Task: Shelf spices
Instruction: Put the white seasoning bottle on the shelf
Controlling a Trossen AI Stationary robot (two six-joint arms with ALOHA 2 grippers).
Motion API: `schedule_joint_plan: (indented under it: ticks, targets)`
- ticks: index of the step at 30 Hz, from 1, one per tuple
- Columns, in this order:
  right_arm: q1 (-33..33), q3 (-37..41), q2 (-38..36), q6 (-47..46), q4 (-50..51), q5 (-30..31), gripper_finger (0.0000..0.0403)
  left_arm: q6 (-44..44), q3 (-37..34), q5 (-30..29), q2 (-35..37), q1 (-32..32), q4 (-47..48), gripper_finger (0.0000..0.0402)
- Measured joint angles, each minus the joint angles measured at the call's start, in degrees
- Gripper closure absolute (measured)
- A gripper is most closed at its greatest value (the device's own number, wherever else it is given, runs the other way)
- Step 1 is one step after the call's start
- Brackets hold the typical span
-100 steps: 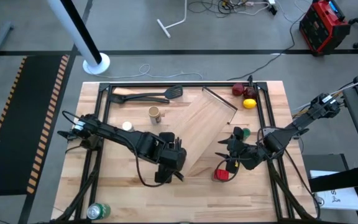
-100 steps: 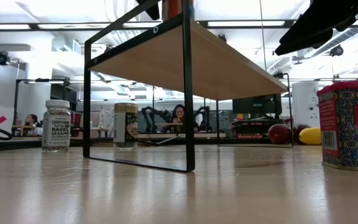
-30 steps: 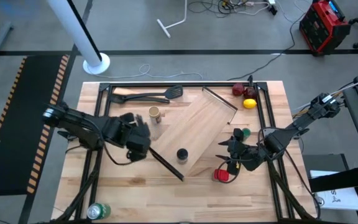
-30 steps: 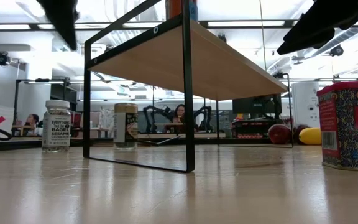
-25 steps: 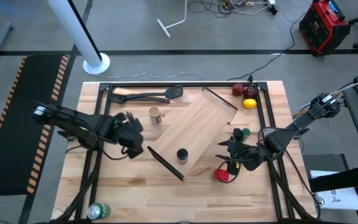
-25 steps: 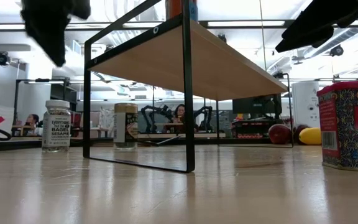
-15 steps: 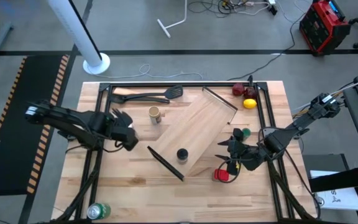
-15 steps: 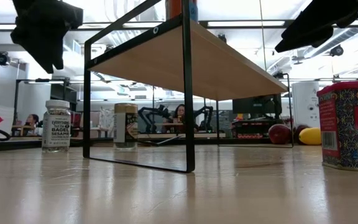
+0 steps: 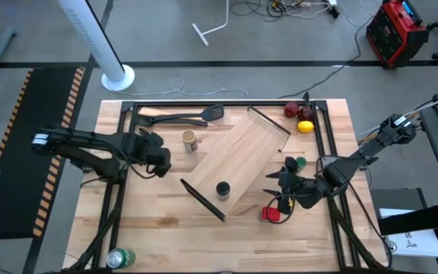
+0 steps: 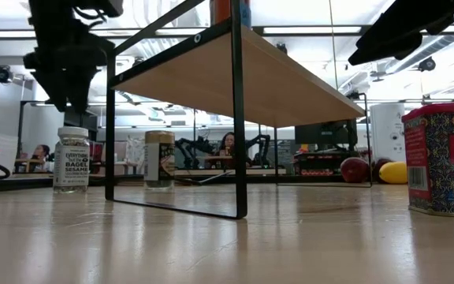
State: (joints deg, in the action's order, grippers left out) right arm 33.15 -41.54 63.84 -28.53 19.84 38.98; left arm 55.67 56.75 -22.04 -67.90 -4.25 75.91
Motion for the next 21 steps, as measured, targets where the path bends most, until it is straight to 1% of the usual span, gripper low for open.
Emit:
schedule_joint_plan:
  ticks: [6, 15, 21]
  targets:
    - [0.0, 0.0, 0.0, 0.0, 0.0, 0.0, 0.0185, -3.6, -0.1, 0.0, -1.2, 3.0, -1.3, 0.0027]
    - [0.0, 0.0, 0.0, 0.0, 0.0, 0.0, 0.0172, -4.8, -0.1, 0.5, -1.2, 3.6, -3.0, 0.0034]
    - [0.0, 0.0, 0.0, 0.0, 0.0, -0.1, 0.0178, -4.6, -0.6, 1.1, -1.2, 3.6, -3.8, 0.0033]
